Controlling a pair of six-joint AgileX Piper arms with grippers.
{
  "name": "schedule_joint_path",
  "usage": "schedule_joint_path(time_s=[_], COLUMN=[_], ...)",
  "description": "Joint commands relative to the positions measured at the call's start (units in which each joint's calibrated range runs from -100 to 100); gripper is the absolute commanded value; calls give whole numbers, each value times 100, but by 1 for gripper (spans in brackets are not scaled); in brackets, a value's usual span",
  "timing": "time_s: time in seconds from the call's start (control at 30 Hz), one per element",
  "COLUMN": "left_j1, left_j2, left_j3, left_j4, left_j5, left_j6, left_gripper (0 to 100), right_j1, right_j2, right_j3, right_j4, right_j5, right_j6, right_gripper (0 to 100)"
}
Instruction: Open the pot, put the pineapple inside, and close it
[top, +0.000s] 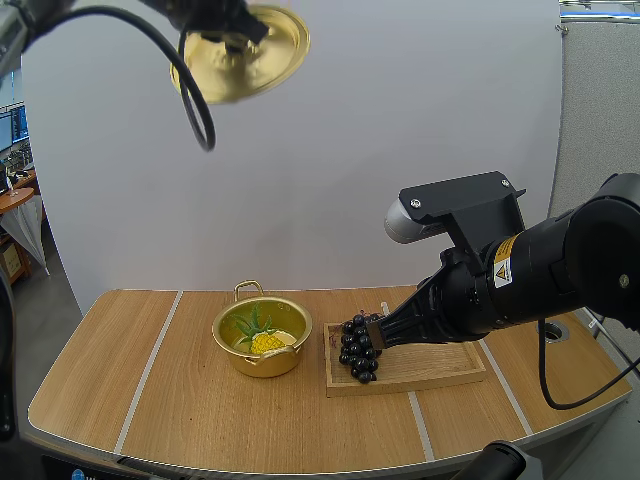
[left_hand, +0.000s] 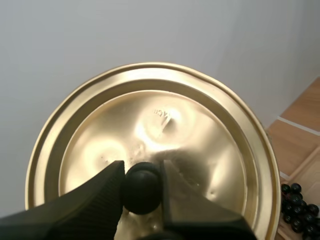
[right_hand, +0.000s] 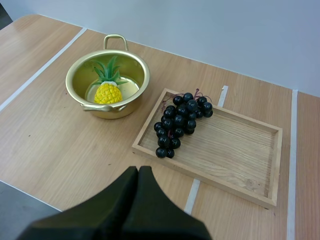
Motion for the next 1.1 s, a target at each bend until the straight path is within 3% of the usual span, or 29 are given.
schedule_joint_path(time_s=[0.0, 0.47, 0.8, 1.07], left_j1=[-13, -13, -13, -13], left_j2=[92, 256, 295, 680], left_j3=[882, 3486, 5060, 5322], left_j4=[42, 42, 42, -220], left_j5=[0, -70, -2730, -2853], left_j6=[-42, 365, 552, 552], left_gripper=[1, 1, 1, 1], right_j1=[-25, -25, -25, -25], right_j2=[-56, -56, -56, -56], right_j3=[6, 6, 6, 6], right_j4=[-12, -12, -12, -12], right_j5=[4, 4, 4, 4], right_j6=[-21, -21, -21, -21], right_gripper=[0, 0, 0, 0])
